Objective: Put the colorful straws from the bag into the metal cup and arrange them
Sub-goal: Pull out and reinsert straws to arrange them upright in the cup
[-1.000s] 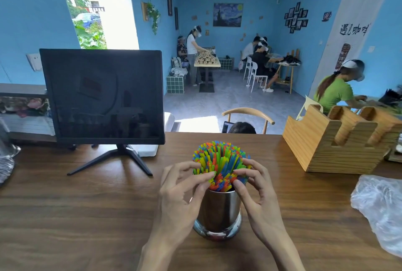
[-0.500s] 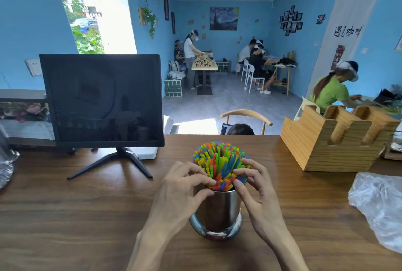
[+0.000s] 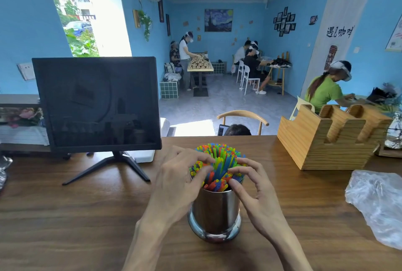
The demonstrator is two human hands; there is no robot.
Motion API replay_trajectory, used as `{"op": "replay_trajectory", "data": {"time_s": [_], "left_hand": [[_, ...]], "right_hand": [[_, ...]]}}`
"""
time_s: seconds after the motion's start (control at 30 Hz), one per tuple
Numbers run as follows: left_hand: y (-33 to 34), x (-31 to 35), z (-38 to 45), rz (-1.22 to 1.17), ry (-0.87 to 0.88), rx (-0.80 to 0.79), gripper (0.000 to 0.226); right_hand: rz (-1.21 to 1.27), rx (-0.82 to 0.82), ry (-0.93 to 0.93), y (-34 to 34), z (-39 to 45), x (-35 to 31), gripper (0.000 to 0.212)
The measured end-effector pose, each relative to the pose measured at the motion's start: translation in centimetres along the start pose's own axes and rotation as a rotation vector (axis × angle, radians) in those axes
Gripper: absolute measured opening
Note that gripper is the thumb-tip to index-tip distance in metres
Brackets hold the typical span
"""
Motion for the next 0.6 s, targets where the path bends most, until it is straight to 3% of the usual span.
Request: {"op": "replay_trajectory", "data": {"time_s": [0.13, 0.27, 0.4, 0.5, 0.6], "left_hand": [[-1.3, 0.8, 1.7, -0.157, -0.052, 0.100, 0.011], [-4.6, 2.9, 3.3, -0.464, 0.004, 0.352, 0.016], [-7.1, 3.2, 3.2, -0.699, 0.019, 0.574, 0.021], [-6.8, 1.2, 2.7, -0.788, -0.098, 0.648, 0.018], [-5.3, -2.2, 1.7, -0.918, -0.315, 0.673, 0.015]], "right_hand": [[-0.025, -0.005, 0.018, 0.1, 0.5, -1.0, 0.028], [-0.080, -0.008, -0.060, 0.6, 1.0, -3.4, 0.037], [-0.111, -0.016, -0.136, 1.4, 1.7, -5.3, 0.033], [-0.064, 0.017, -0.138, 0.6, 2.4, -5.1, 0.025], [0.201, 0.011, -0.017, -0.7, 2.8, -3.2, 0.011]]}}
Point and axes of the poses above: each hand's wrist, its own z-axis towards the middle knuckle, its own y-axis out of the palm, x = y × z, the point moved 10 cm from there along z, towards the middle knuckle
